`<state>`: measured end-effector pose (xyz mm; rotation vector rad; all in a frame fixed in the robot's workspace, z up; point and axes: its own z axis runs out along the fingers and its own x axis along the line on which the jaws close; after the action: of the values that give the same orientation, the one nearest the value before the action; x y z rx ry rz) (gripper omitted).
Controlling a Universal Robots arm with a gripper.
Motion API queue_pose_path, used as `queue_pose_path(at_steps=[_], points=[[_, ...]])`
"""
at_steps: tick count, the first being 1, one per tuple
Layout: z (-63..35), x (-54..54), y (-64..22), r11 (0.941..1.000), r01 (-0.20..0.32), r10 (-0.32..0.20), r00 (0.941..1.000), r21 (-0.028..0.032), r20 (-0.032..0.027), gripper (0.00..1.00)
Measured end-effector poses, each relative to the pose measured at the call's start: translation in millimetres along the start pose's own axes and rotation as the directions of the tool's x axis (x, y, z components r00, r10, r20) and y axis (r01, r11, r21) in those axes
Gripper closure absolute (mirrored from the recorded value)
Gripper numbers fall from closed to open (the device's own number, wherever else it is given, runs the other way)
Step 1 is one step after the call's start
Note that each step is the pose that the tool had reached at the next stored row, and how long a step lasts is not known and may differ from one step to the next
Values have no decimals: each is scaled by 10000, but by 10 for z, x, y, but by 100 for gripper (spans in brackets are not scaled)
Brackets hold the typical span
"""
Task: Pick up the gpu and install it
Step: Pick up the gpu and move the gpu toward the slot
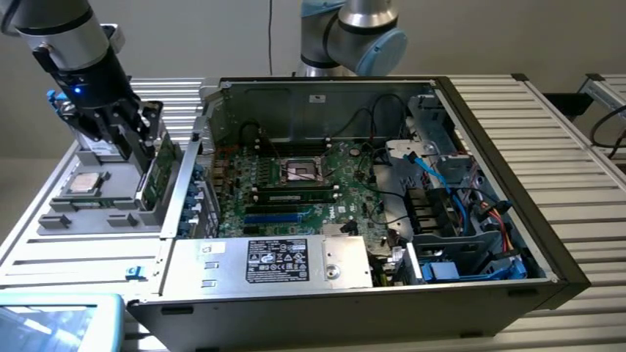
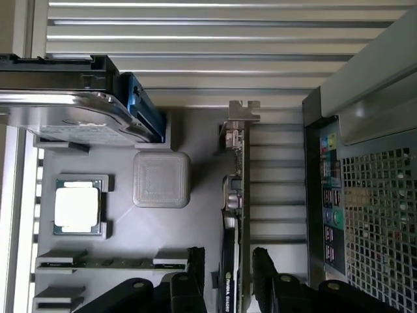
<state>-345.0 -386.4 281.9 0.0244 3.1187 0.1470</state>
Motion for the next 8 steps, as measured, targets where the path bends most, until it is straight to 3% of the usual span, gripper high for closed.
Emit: queue_pose_path(at_steps=[8], points=[[144, 3, -13, 10000, 14, -14, 10000, -10, 13, 56]])
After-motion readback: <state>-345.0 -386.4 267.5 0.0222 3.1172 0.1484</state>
